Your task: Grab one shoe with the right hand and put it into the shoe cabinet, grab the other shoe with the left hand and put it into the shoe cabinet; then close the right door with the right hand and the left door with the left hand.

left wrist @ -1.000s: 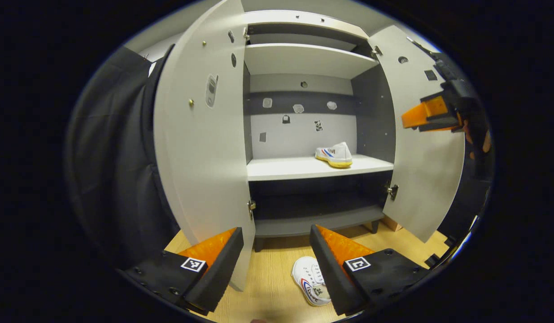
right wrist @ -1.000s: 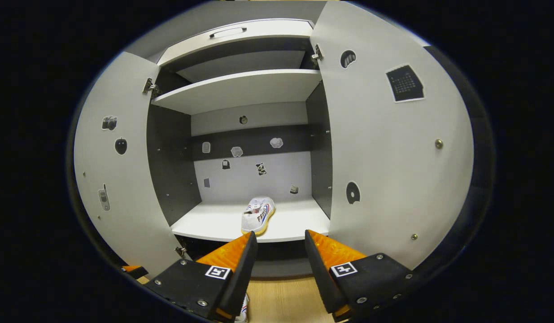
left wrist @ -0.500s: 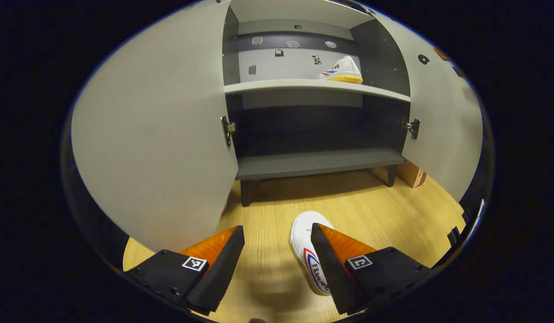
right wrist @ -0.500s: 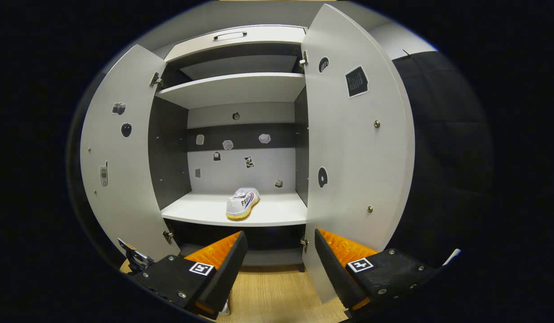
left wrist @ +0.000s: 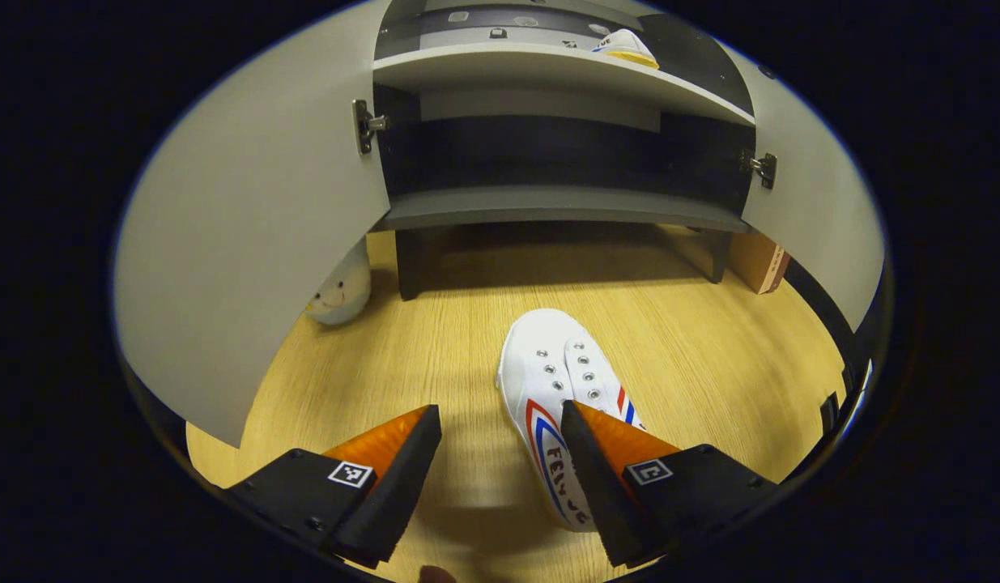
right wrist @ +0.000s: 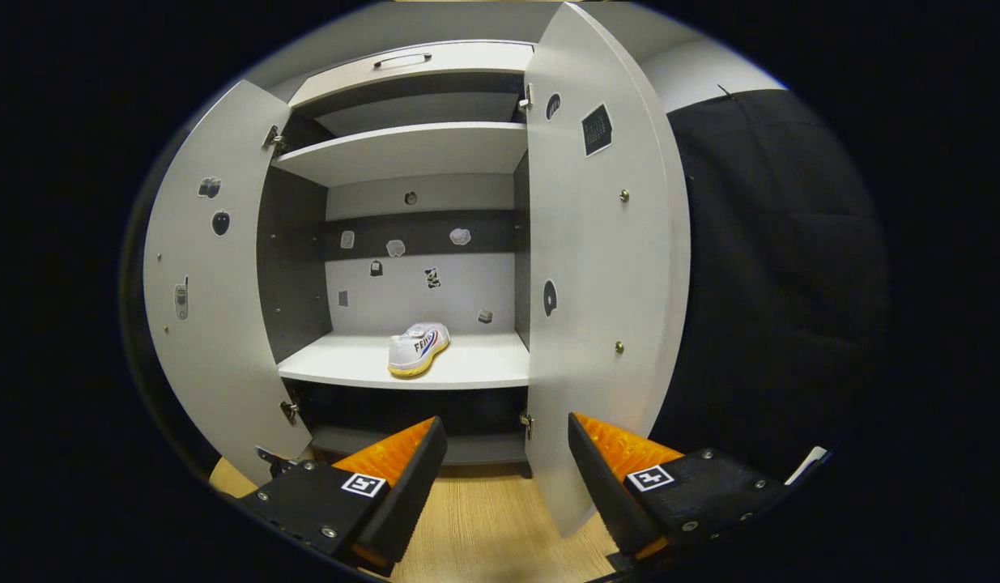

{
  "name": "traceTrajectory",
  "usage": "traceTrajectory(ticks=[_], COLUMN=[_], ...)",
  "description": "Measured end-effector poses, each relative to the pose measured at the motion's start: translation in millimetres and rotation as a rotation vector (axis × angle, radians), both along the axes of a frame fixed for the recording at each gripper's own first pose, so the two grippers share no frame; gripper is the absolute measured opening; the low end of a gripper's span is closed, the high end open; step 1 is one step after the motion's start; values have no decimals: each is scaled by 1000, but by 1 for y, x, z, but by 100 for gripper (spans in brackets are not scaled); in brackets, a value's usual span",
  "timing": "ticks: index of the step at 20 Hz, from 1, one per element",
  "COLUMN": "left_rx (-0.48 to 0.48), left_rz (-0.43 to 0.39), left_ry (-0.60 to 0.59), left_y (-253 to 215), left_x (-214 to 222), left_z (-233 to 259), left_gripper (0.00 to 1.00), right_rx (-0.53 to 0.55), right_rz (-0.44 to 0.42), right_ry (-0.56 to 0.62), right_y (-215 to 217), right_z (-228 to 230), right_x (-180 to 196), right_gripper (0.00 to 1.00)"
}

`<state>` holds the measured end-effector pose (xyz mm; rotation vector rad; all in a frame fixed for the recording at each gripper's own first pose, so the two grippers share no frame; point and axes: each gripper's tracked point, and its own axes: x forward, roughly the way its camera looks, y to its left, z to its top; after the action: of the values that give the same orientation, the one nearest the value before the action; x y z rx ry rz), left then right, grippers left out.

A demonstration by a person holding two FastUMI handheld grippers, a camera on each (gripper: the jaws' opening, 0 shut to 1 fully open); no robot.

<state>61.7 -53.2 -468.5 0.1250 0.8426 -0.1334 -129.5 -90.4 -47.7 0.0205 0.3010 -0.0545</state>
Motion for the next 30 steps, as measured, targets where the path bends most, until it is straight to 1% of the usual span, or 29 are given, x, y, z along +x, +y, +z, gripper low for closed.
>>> traceTrajectory(ticks=[1, 3, 5, 6, 7, 8, 9, 10, 11, 12, 13, 14, 16, 17, 18, 20, 23, 26, 30], left_rx=[-2, -19, -38, -57, -65, -66, -78, -90, -96, -102, -75, -55, -22, -31, -34, -27, -62, -96, -151], left_rz=[2, 5, -23, -37, -42, -39, -36, -44, -58, -68, -69, -74, -59, -67, -72, -90, -116, -123, -151], left_ry=[22, 29, 51, 62, 107, 161, 114, 122, 144, 138, 159, 166, 160, 171, 173, 174, 157, 123, 68], left_y=[0, -1, -6, -11, -14, -14, -16, -21, -25, -31, -29, -26, -16, -18, -19, -16, -17, -22, -13], left_x=[-4, -2, -3, -3, -11, -23, -13, -13, -20, -18, -18, -16, -10, -9, -2, -6, 5, 17, 38], left_z=[-7, -11, -14, -17, -27, -35, -26, -29, -31, -28, -31, -28, -26, -25, -15, -9, 20, 62, 142], left_gripper=[98, 98, 97, 95, 92, 91, 94, 89, 77, 71, 51, 47, 25, 7, 7, 7, 7, 7, 6], right_rx=[4, 9, 35, 58, 74, 78, 74, 65, 59, 58, 57, 56, 56, 58, 58, 55, 52, 55, 53], right_rz=[-1, -4, -4, 1, 4, 6, 7, 8, 10, 12, 11, 12, 12, 14, 17, 19, 32, 64, 100], right_ry=[4, 18, 40, 47, 48, 47, 43, 41, 39, 38, 34, 30, 27, 24, 21, 12, 1, -1, -11], right_y=[-1, -2, 0, 3, 5, 6, 6, 6, 6, 7, 6, 6, 5, 5, 6, 6, 11, 19, 27], right_z=[-3, -8, -15, -17, -17, -16, -15, -14, -13, -11, -10, -8, -6, -6, -4, -1, 3, 2, 5], right_x=[0, 0, -1, 0, 1, 2, 2, 3, 3, 2, 2, 2, 1, 1, 1, 2, 5, 5, 9], right_gripper=[93, 93, 93, 93, 93, 93, 93, 93, 93, 93, 93, 93, 93, 93, 93, 93, 93, 93, 93])
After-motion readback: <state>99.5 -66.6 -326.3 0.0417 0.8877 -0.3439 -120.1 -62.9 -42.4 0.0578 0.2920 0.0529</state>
